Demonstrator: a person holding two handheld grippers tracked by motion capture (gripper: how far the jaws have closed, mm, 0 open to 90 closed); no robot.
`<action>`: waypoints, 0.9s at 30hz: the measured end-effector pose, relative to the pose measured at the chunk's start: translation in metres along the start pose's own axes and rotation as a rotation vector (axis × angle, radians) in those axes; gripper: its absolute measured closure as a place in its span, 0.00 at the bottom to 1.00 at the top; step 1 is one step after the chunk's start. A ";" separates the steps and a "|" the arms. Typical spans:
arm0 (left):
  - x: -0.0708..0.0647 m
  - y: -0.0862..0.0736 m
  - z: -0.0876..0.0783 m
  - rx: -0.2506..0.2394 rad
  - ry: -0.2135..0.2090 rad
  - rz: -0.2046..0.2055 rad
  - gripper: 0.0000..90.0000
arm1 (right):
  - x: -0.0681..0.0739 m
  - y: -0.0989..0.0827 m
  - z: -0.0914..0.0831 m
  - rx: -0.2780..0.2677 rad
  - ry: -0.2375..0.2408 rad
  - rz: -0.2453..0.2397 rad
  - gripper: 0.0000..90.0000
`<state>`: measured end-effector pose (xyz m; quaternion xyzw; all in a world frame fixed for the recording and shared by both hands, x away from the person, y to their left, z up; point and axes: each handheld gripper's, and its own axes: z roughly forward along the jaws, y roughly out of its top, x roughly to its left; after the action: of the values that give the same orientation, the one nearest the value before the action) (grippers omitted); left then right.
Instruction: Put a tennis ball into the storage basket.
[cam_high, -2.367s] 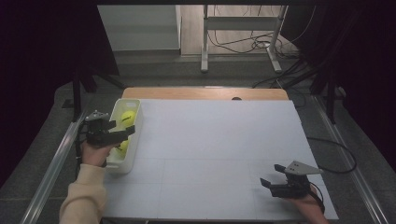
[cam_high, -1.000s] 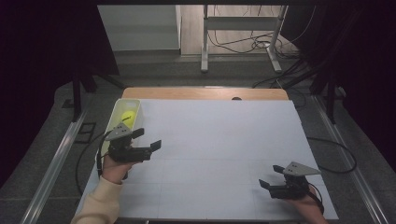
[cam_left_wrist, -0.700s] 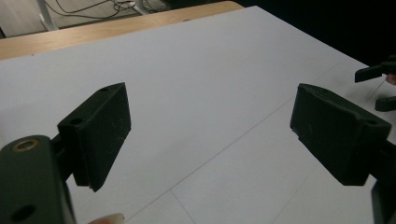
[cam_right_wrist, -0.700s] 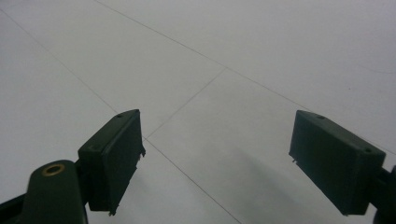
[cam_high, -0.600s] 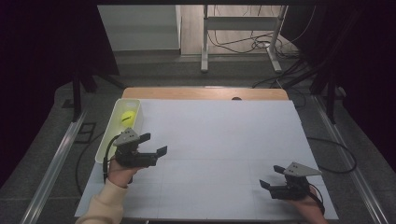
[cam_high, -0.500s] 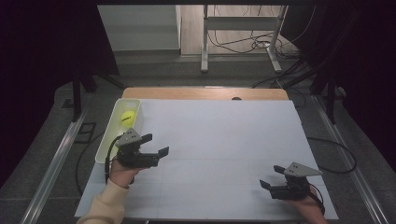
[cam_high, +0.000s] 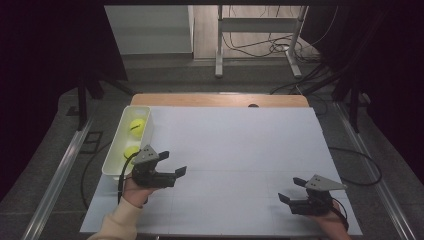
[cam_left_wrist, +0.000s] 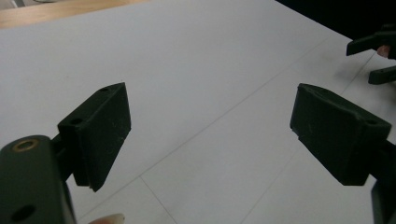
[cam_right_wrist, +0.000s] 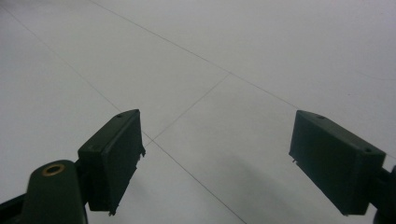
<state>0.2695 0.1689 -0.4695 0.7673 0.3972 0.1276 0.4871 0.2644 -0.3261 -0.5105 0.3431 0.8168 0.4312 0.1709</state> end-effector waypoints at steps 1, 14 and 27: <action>-0.001 -0.002 0.000 0.003 0.004 0.004 0.15 | 0.000 0.000 0.000 0.001 0.001 -0.002 0.20; -0.008 -0.034 -0.003 0.018 0.004 0.032 0.15 | 0.007 0.001 0.001 -0.003 0.018 -0.015 0.20; -0.009 -0.050 0.000 0.054 0.019 0.033 0.15 | 0.008 0.001 0.002 0.002 0.021 -0.029 0.20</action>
<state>0.2396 0.1723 -0.5102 0.7853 0.3923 0.1323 0.4603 0.2600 -0.3185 -0.5109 0.3269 0.8239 0.4313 0.1682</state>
